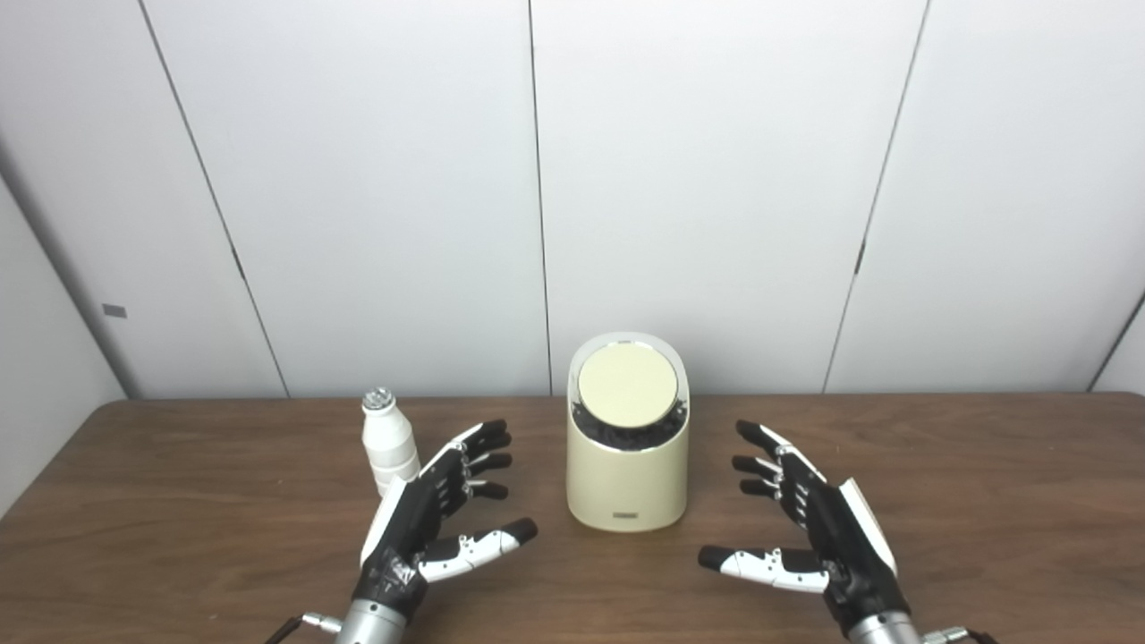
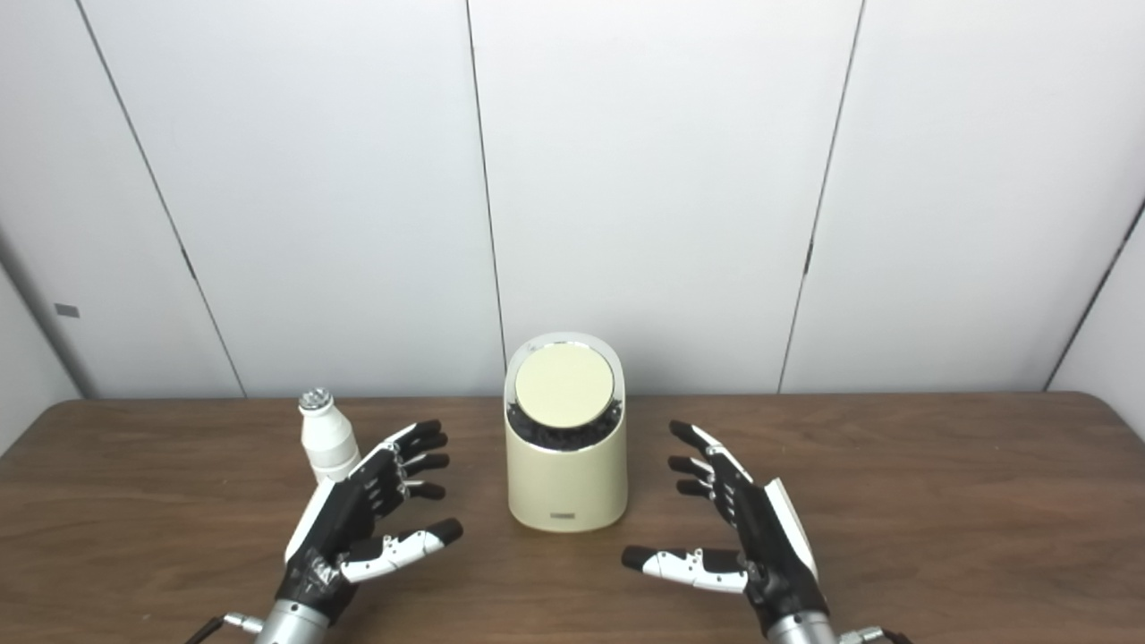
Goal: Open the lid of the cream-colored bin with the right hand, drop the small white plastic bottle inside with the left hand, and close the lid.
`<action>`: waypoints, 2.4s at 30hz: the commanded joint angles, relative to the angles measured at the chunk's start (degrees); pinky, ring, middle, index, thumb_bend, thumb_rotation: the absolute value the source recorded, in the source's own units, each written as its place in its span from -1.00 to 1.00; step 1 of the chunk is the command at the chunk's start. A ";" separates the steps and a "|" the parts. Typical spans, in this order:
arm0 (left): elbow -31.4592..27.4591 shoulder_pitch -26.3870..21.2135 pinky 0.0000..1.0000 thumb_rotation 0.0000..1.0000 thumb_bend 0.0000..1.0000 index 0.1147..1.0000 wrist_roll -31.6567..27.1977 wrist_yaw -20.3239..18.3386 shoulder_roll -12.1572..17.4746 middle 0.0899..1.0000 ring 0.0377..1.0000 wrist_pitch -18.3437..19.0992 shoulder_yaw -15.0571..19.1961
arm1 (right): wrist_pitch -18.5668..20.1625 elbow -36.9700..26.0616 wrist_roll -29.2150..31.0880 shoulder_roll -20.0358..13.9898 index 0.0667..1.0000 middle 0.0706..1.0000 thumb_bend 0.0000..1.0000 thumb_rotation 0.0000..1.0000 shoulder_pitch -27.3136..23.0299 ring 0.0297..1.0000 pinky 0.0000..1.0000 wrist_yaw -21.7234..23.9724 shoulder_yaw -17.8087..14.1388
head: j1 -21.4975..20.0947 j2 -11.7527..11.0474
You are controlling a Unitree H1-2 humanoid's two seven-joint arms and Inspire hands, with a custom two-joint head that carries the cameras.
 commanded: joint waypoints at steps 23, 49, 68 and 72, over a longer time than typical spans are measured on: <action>2.47 -3.39 0.34 -0.65 0.55 0.72 0.57 0.65 -0.36 0.67 0.58 -3.42 -0.28 | -1.68 -0.46 -0.15 0.29 0.78 0.79 0.56 -0.66 -4.63 0.68 0.52 -0.85 -0.54 | -0.59 -1.42; 6.35 -5.00 0.42 -0.65 0.54 0.72 0.51 0.43 -0.41 0.68 0.62 -5.25 -0.48 | 12.61 2.11 -12.48 -0.33 0.95 1.00 0.75 -0.39 -24.18 0.82 0.50 -2.72 2.02 | -1.87 -2.04; 6.28 -5.27 0.39 -0.65 0.56 0.70 0.66 1.04 -1.46 0.66 0.61 -5.25 -0.50 | 16.88 8.21 -19.57 0.50 0.94 1.00 0.81 -0.39 -31.01 0.78 0.28 -3.29 6.90 | -1.26 -1.82; 6.50 -5.37 0.40 -0.65 0.55 0.70 0.77 0.92 -1.50 0.66 0.62 -5.74 -0.54 | 16.19 9.12 -19.90 0.28 0.92 1.00 0.83 -0.45 -31.13 0.75 0.26 -3.19 7.52 | -0.82 -1.81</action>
